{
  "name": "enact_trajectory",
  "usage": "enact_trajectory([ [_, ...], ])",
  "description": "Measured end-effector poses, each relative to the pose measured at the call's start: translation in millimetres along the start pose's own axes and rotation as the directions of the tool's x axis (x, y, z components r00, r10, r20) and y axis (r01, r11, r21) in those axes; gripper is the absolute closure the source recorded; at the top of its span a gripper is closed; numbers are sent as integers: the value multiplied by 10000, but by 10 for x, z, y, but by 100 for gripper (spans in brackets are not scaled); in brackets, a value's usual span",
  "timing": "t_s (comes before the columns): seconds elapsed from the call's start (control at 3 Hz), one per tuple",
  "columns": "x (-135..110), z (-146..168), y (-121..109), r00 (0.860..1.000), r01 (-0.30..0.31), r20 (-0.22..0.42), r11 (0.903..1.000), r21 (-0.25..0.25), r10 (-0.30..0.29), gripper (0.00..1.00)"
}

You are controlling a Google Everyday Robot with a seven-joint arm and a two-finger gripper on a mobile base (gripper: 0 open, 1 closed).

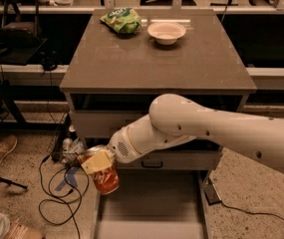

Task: Place coke can into bottom drawer

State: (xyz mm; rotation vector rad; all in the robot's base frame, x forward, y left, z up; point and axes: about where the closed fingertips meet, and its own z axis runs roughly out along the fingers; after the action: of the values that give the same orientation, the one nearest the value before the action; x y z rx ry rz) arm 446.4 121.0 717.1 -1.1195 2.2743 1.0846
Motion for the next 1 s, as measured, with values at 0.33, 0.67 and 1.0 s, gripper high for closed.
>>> enact_trajectory([
  [0.33,613,485,-417,9850,-1564,-640,9856,649,1605,100],
  [0.67,1298,1011,-894,9428,-3108,-892,9438,1121,3211,100],
  [1.0,1906,1491,-1408,8879,-4334,-891,8856,1668,4513,100],
])
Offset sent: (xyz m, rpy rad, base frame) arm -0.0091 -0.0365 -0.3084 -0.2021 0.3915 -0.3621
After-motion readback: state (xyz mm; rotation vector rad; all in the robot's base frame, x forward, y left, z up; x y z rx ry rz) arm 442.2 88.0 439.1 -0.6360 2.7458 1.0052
